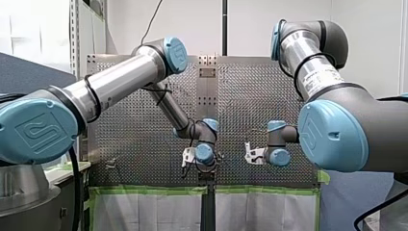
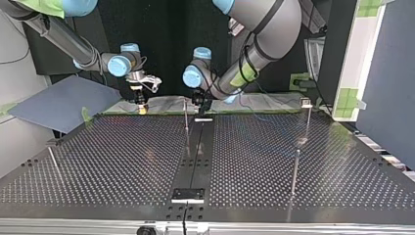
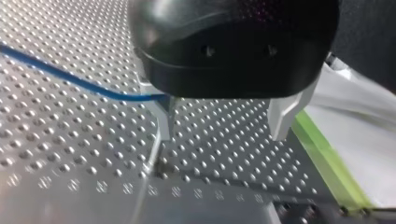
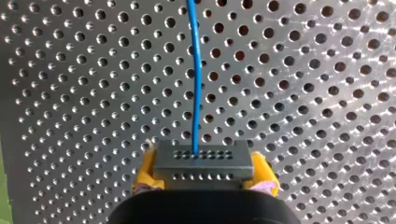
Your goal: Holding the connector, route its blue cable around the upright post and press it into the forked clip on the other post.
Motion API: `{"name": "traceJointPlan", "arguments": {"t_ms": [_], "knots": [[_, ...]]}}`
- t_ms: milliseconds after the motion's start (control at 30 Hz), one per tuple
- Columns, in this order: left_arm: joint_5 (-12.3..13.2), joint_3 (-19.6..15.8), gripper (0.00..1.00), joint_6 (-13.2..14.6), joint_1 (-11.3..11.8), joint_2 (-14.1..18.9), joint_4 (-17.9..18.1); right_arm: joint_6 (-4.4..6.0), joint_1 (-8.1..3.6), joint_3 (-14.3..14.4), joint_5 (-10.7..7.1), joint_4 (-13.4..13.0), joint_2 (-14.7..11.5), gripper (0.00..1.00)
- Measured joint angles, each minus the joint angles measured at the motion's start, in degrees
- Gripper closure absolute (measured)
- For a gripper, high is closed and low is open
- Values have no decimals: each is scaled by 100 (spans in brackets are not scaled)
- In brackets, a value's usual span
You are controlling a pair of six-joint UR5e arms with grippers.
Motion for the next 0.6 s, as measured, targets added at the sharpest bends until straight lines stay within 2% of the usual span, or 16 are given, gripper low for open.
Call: {"name": "traceJointPlan", "arguments": {"t_ms": [367,600], "knots": [[15,-218,0,3,-149,270,-136,-2,-4,-1,-1,56,12,100],[114,-508,0,22,-176,478,4,5,2,-1,-1,81,20,100]]}}
